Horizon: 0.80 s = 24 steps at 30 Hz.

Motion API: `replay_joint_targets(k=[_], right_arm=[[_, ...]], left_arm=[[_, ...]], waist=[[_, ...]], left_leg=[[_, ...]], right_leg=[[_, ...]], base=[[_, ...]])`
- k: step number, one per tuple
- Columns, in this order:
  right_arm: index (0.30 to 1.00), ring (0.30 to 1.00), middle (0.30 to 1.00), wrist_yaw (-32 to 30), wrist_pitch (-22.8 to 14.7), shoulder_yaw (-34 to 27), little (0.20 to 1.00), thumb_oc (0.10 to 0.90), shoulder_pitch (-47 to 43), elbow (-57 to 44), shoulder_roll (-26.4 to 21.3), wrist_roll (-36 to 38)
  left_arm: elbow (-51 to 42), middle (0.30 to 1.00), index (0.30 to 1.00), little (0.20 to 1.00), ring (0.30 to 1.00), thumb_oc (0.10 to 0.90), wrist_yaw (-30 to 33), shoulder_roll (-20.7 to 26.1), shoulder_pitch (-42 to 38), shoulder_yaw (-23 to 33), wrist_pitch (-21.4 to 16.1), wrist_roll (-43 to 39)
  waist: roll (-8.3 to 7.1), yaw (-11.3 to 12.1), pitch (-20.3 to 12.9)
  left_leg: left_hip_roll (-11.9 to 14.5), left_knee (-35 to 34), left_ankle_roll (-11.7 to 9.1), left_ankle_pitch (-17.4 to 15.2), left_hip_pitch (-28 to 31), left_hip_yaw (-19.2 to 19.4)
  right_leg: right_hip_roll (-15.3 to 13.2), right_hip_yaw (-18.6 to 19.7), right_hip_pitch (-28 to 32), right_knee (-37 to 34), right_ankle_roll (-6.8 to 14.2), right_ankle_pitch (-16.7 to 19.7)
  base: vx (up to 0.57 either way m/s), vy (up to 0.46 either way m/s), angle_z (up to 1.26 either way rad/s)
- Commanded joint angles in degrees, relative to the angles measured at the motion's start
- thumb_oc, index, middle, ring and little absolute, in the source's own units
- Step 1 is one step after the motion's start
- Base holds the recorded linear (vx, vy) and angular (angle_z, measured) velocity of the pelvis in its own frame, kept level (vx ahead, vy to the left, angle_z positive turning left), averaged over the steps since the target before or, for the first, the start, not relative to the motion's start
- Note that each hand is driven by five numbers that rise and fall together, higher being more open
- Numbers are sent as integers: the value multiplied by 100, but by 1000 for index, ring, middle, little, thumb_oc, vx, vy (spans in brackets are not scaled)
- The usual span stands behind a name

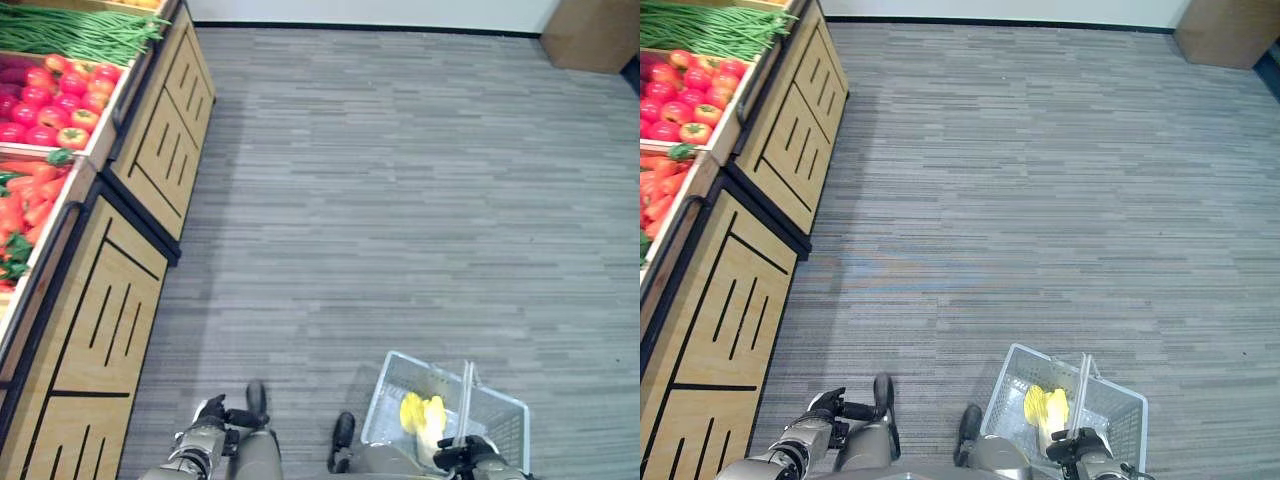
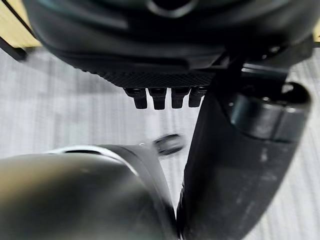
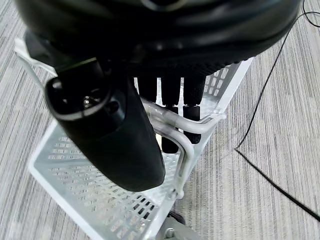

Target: Get the vegetables into the basket

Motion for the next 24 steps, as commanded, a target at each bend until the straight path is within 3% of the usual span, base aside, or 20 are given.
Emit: replay_joint_targets(k=[1,4,7,9,12,15,19,24], right_arm=[[300,300,300,-164,72,-9,300,400,255,54,-382,-128],[300,300,300,-133,76,2,300,400,217,68,-347,-142],[300,300,300,-102,91,-24,300,400,210,73,-267,-144],[300,300,300,-61,104,93,300,400,139,12,-198,-264],[300,300,300,-42,112,131,300,400,54,-41,-131,-251],[300,300,300,-24,129,136,300,400,13,-113,-75,-280],[300,300,300,-26,125,44,300,400,49,-125,-70,-217],[300,300,300,-35,109,-62,300,400,148,-149,-47,-82]], left_arm=[[455,1000,1000,1000,1000,900,232,158,518,-307,302,367],[476,1000,1000,1000,1000,900,237,150,589,-254,282,341],[497,1000,1000,1000,1000,900,217,170,618,-290,276,407],[438,1000,1000,1000,1000,900,227,256,592,-328,276,432],[432,1000,1000,1000,1000,900,240,310,553,-291,281,384],[363,1000,1000,1000,1000,900,216,375,507,-290,280,394],[335,1000,1000,1000,1000,900,177,376,487,-330,291,419],[391,1000,1000,1000,1000,900,122,390,481,-332,310,483]], waist=[[32,136,-47],[1,182,-162],[-83,210,-311],[-183,269,-370],[-211,289,-381],[-237,280,-408],[-160,219,-349],[-110,109,-341]], left_leg=[[8,162,73,483,82,193],[-38,198,141,369,170,251],[-223,431,302,144,185,300],[-449,522,509,-87,241,446],[-566,409,610,-171,363,575],[-811,211,761,-357,703,702],[-974,229,923,-580,1038,723],[-989,102,850,-698,1332,699]], right_leg=[[-378,725,-33,255,681,-391],[-483,889,121,209,771,-452],[-829,1027,207,290,923,-495],[-1094,1196,-50,702,1052,-463],[-1199,1209,-237,988,1132,-336],[-1416,1128,-459,1465,1266,206],[-1550,1068,-601,2196,1237,628],[-1553,715,-823,1896,1170,588]], base=[[329,251,-68],[214,184,-61],[301,310,-25],[237,332,-31],[117,209,-33],[127,190,1],[130,206,-14],[154,71,15]])
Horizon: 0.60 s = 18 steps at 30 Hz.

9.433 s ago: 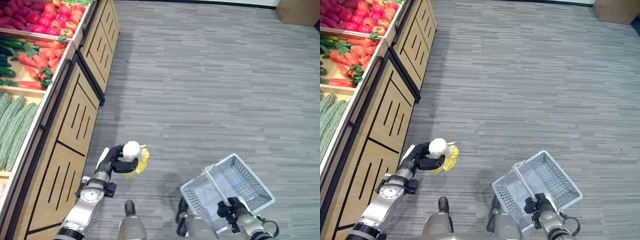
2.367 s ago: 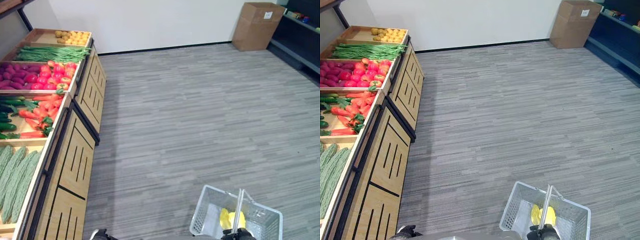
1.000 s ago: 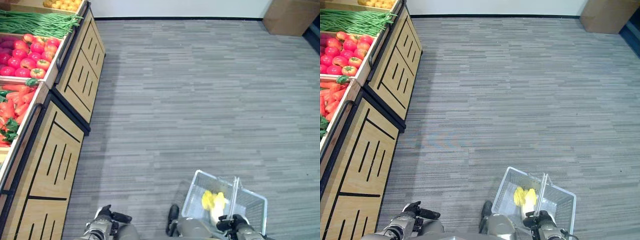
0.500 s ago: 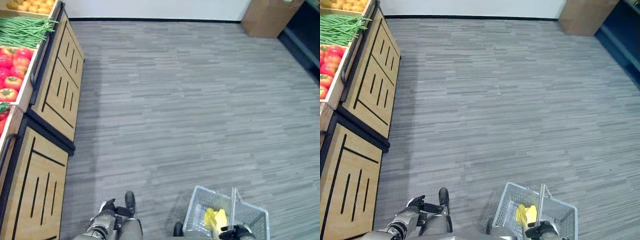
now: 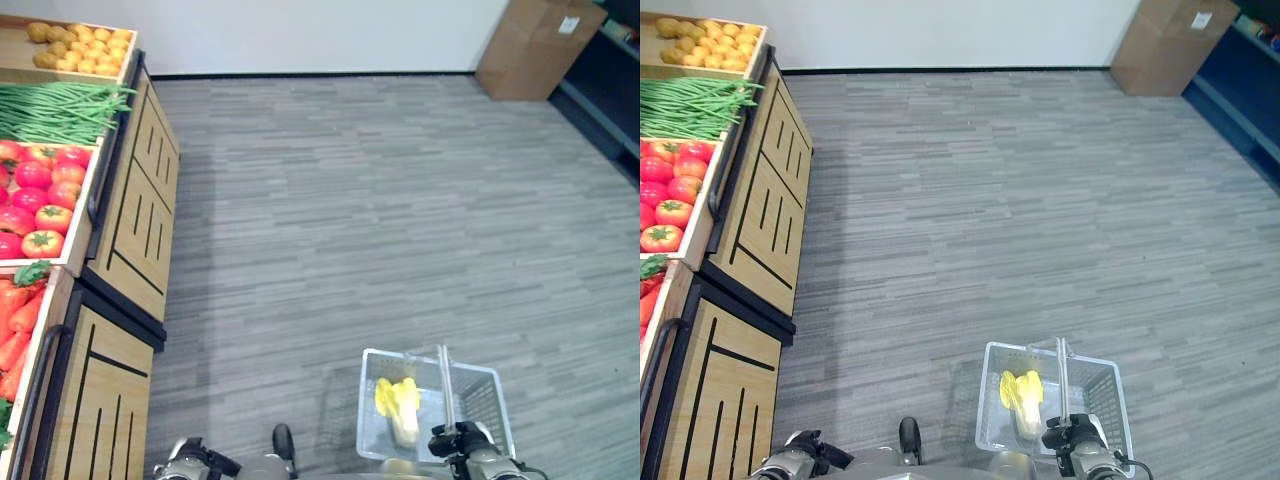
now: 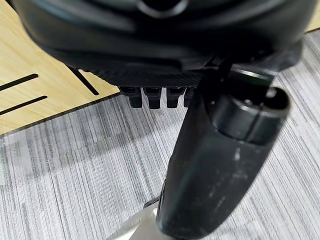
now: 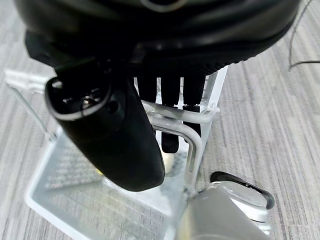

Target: Get the vegetables into the basket

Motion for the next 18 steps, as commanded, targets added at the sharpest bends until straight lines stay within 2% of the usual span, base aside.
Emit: replay_joint_targets(k=[1,2,3,6,7,8,9,10,13,15,16,18], right_arm=[[300,300,300,-26,186,-70,300,400,242,133,-201,158],[300,300,300,-26,186,-68,300,400,243,134,-202,158],[300,300,300,-54,183,-104,300,400,246,157,-191,216],[300,300,300,-54,183,-122,300,400,266,160,-171,233],[300,300,300,-52,183,-127,300,400,267,164,-162,218],[300,300,300,-42,177,-125,300,400,280,155,-153,168],[300,300,300,-42,177,-125,300,400,280,155,-153,168],[300,300,300,-34,176,-113,300,400,281,140,-152,143],[300,300,300,-32,162,-113,300,400,322,114,-147,129],[300,300,300,-28,133,-116,300,400,363,110,-159,155],[300,300,300,-41,125,-98,300,400,401,165,-203,174],[300,300,300,-40,122,-103,300,400,389,193,-245,193]], left_arm=[[191,1000,1000,1000,1000,900,11,18,-80,223,1,241],[193,1000,1000,1000,1000,900,11,16,-78,224,0,241],[228,1000,1000,1000,1000,900,42,26,-80,235,-16,298],[238,1000,1000,1000,1000,900,39,27,-58,243,-13,346],[247,1000,1000,1000,1000,900,33,28,-53,254,-10,377],[276,1000,1000,1000,1000,900,10,19,-38,267,-4,457],[276,1000,1000,1000,1000,900,10,19,-38,267,-4,457],[291,1000,1000,1000,1000,900,4,14,-31,290,5,470],[296,1000,1000,1000,1000,900,-25,-32,36,316,32,532],[323,1000,1000,1000,1000,900,-75,-64,60,284,32,611],[331,1000,1000,1000,1000,900,-89,-116,74,231,31,632],[327,1000,1000,1000,1000,900,-86,-141,40,174,32,617]], waist=[[19,-172,208],[31,-182,214],[-14,-362,332],[-20,-431,363],[-30,-458,372],[-55,-504,375],[-54,-506,377],[-73,-504,366],[-45,-597,372],[-12,-669,345],[61,-717,295],[160,-778,276]], left_leg=[[159,97,-651,-129,-47,-196],[171,102,-657,-147,-33,-208],[179,34,-724,-215,229,-321],[212,34,-775,-297,362,-358],[221,34,-801,-350,435,-361],[189,34,-827,-468,597,-348],[190,34,-827,-468,599,-350],[158,34,-832,-546,687,-321],[91,34,-830,-699,936,-349],[92,34,-859,-797,1113,-417],[132,34,-884,-848,1215,-519],[240,95,-924,-849,1270,-649]], right_leg=[[250,-151,-289,-1902,34,1257],[263,-169,-256,-1925,34,1257],[309,106,-723,-2469,181,1694],[318,83,-805,-2667,269,1834],[318,-23,-896,-2790,305,1924],[279,-339,-910,-2960,332,2006],[280,-342,-906,-2963,332,2007],[288,-550,-936,-3056,340,2066],[441,-826,-1068,-3069,296,2105],[515,-761,-1062,-2982,225,2009],[619,-593,-972,-2948,104,1929],[745,-475,-963,-2810,2,1805]], base=[[167,-36,20],[324,-92,23],[219,-57,20],[220,-57,29],[230,-45,68],[229,-45,65],[236,-56,58],[136,-38,27],[277,-75,2],[328,-133,33],[314,-191,44],[253,-198,29]])
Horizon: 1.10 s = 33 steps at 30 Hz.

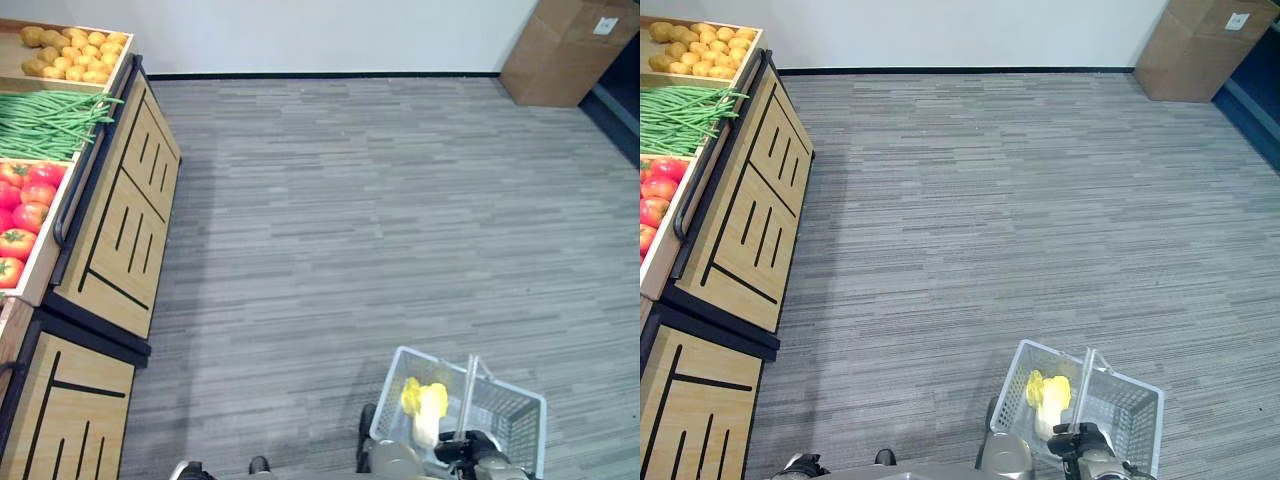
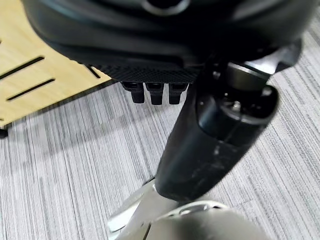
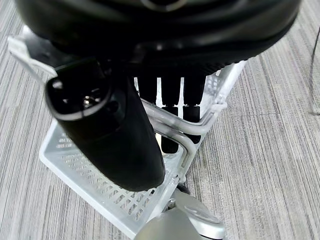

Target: Get the vegetables into the basket

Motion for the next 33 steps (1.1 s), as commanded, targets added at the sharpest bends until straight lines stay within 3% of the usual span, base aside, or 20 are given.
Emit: replay_joint_targets(k=[1,3,4,6,9,10,13,14,15,17,19,20,21,22,24,27,33], right_arm=[[300,300,300,-39,63,198,300,400,123,307,-76,-47],[300,300,300,-25,68,195,300,400,125,324,-105,-48],[300,300,300,-26,63,245,300,400,113,344,-179,-69],[300,300,300,-27,68,256,300,400,96,361,-198,-70],[300,300,300,-16,69,297,300,400,71,360,-251,-82],[300,300,300,0,71,338,300,400,60,342,-265,-101],[300,300,300,9,66,388,300,400,41,326,-302,-117],[300,300,300,9,65,387,300,400,39,328,-301,-117],[300,300,300,14,83,421,300,400,45,323,-337,-143],[300,300,300,-1,99,390,300,400,30,343,-376,-112],[300,300,300,-5,108,383,300,400,31,353,-379,-105],[300,300,300,-25,126,395,300,400,46,365,-394,-133],[300,300,300,-25,126,395,300,400,51,364,-396,-134],[300,300,300,-68,108,373,300,400,65,334,-417,-137],[300,300,300,-77,119,338,300,400,79,343,-427,-145],[300,300,300,-74,114,362,300,400,55,349,-365,-145],[300,300,300,-59,131,388,300,400,-42,350,-257,-186]], left_arm=[[113,1000,1000,1000,1000,900,-51,21,-276,-117,-5,97],[106,1000,1000,1000,1000,900,-45,12,-279,-124,-8,66],[80,1000,1000,1000,1000,900,-41,-21,-317,-185,-4,24],[79,1000,1000,1000,1000,900,-37,-19,-338,-196,-1,23],[66,1000,1000,1000,1000,900,-2,-53,-367,-171,1,-115],[72,1000,1000,1000,1000,900,16,-65,-378,-131,7,-199],[31,1000,1000,1000,1000,900,60,-67,-404,-151,6,-276],[31,1000,1000,1000,1000,900,61,-66,-405,-152,7,-276],[5,1000,1000,1000,1000,900,52,-69,-431,-202,9,-279],[-54,1000,1000,1000,1000,900,42,-87,-467,-248,20,-270],[-58,1000,1000,1000,1000,900,46,-80,-476,-264,19,-254],[-49,1000,1000,1000,1000,900,69,-80,-474,-270,21,-240],[-49,1000,1000,1000,1000,900,69,-83,-470,-272,21,-240],[-53,1000,1000,1000,1000,900,86,-80,-457,-285,12,-221],[-36,1000,1000,1000,1000,900,85,-67,-455,-297,28,-165],[-7,1000,1000,1000,1000,900,59,-60,-390,-235,25,-177],[-21,1000,1000,1000,1000,900,102,75,-439,-244,4,-149]], waist=[[-48,-132,49],[-17,-134,43],[77,-136,75],[66,-156,55],[104,-143,57],[105,-108,85],[-22,-4,202],[-20,-9,203],[-124,58,267],[-180,71,301],[-188,115,310],[-163,194,293],[-167,198,289],[-77,262,291],[-42,285,306],[-31,288,200],[-195,343,152]], left_leg=[[-494,118,209,-622,391,-272],[-447,251,178,-622,359,-320],[-307,542,80,-537,238,-399],[-293,612,53,-483,151,-444],[-185,935,-91,-222,2,-544],[-130,1363,-210,103,-166,-617],[-200,2267,-248,503,-621,-731],[-197,2295,-250,491,-639,-739],[-221,2537,-190,549,-944,-664],[5,2019,-43,315,-1320,-197],[55,1787,-13,214,-1346,-120],[176,1062,-48,388,-1663,-69],[169,1013,-52,407,-1632,-60],[406,495,-191,939,-1900,-47],[519,304,-257,1154,-1910,143],[445,243,-204,906,-1652,242],[172,466,1,532,-1584,419]], right_leg=[[96,462,-1034,196,270,365],[122,449,-1032,266,219,279],[217,429,-975,346,78,111],[220,400,-957,323,41,66],[371,334,-802,306,-101,-123],[492,320,-675,311,-242,-302],[555,339,-419,259,-405,-449],[557,332,-421,261,-408,-451],[544,321,-240,194,-448,-544],[431,271,-96,87,-338,-572],[408,285,-63,70,-290,-590],[384,282,8,33,-194,-636],[381,286,14,32,-191,-644],[388,330,146,-9,-127,-729],[345,322,283,-23,-78,-789],[268,412,321,-9,0,-781],[-69,668,264,14,188,-660]], base=[[141,-124,31],[162,-162,27],[170,-194,12],[156,-185,28],[185,-213,29],[156,-196,5],[128,-182,12],[114,-157,-5],[122,-109,-12],[134,-51,0],[117,52,34],[153,71,6],[259,172,3],[203,165,10],[209,205,-9],[130,179,-34],[81,188,-25]])
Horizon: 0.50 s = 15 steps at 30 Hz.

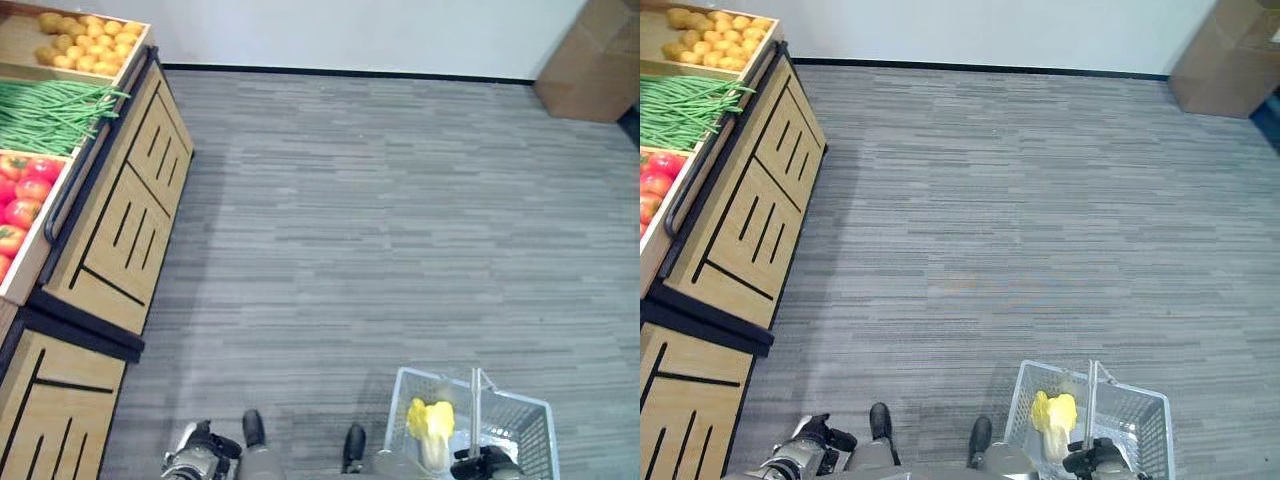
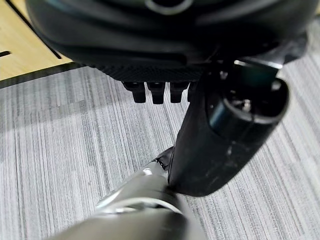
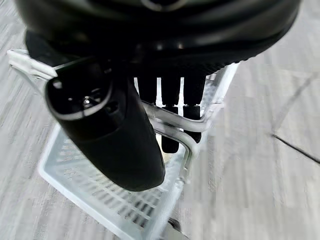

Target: Get the vegetables into the basket

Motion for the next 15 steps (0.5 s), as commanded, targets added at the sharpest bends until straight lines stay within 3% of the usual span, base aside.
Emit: replay_joint_targets(k=[1,7,15], right_arm=[[300,300,300,-44,87,185,300,400,-123,-3,-144,-149],[300,300,300,-3,115,223,300,400,-202,-52,-68,-218],[300,300,300,15,114,278,300,400,-250,-95,-1,-246]], left_arm=[[132,1000,1000,1000,1000,900,52,112,121,-15,92,80],[102,1000,1000,1000,1000,900,105,200,69,70,91,-5],[118,1000,1000,1000,1000,900,109,216,94,102,89,-2]], waist=[[-141,126,187],[-306,236,197],[-441,327,208]], left_leg=[[-42,568,-91,-482,-187,81],[-302,824,101,-824,-275,119],[-450,897,233,-988,-260,147]], right_leg=[[-562,661,-52,83,526,37],[-826,710,-184,144,712,245],[-961,715,-245,278,826,465]], base=[[46,166,-10],[45,146,-5],[36,94,-6]])
